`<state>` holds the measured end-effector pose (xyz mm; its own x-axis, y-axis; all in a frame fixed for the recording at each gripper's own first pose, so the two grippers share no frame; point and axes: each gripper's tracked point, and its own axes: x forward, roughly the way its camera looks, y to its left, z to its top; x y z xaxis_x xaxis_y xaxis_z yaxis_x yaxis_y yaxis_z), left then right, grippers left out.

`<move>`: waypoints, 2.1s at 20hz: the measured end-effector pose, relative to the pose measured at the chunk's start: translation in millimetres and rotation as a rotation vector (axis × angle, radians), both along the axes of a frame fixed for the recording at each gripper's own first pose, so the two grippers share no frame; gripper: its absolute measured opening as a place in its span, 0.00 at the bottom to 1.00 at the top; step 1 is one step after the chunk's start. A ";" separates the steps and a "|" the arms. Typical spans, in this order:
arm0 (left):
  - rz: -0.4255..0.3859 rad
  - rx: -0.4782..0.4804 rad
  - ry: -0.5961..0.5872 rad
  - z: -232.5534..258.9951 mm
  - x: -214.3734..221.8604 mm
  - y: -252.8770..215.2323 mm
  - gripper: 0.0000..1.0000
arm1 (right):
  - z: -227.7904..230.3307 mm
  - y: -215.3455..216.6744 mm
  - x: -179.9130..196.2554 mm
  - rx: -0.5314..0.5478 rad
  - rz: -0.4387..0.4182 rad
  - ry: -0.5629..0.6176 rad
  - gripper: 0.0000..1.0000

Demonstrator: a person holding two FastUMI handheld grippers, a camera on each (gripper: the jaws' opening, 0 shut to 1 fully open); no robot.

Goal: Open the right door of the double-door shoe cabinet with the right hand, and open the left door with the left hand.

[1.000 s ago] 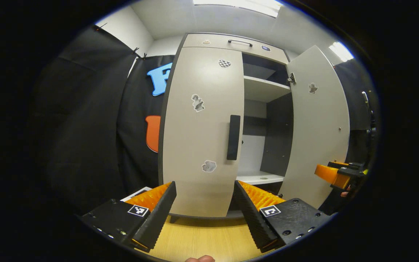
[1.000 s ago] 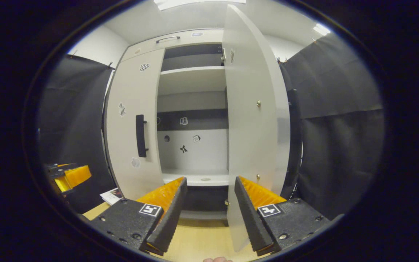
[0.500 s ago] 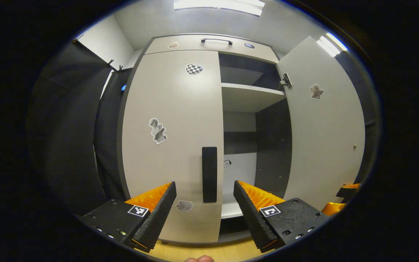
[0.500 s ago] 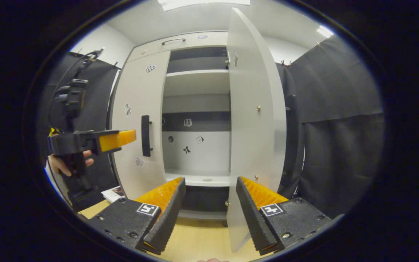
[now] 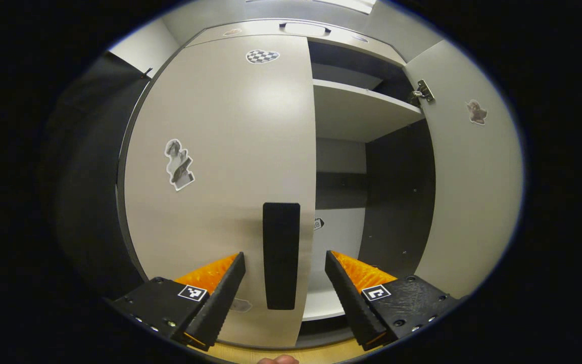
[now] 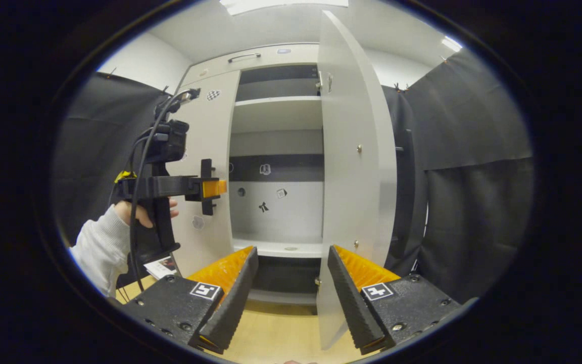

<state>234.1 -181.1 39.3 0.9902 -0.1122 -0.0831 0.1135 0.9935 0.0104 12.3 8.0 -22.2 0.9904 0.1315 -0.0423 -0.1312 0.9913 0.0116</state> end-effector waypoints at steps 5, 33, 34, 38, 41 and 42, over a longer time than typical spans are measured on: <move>0.012 -0.035 0.024 -5.0 10.4 6.3 0.95 | 1.0 2.4 3.7 0.003 0.011 -0.009 0.87; -0.013 0.018 0.000 -16.0 11.3 5.3 0.02 | -0.7 8.0 15.3 0.017 0.014 -0.022 0.87; -0.019 0.015 0.008 -16.7 8.6 6.0 0.03 | -1.0 7.2 15.1 0.017 0.010 -0.022 0.87; -0.044 0.031 0.003 -11.3 -14.1 6.6 0.02 | 0.4 4.8 8.8 0.008 -0.011 -0.030 0.87; -0.058 0.009 -0.010 -8.5 -33.5 13.4 0.02 | -2.6 6.5 4.4 0.008 -0.021 -0.024 0.87; -0.056 0.024 -0.023 -8.2 -40.0 17.7 0.03 | -4.4 6.8 2.7 0.015 -0.021 -0.024 0.87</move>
<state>194.1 -163.4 31.0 0.9841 -0.1659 -0.0633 0.1685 0.9850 0.0370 15.0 14.7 -26.6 0.9937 0.1108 -0.0162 -0.1104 0.9936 0.0232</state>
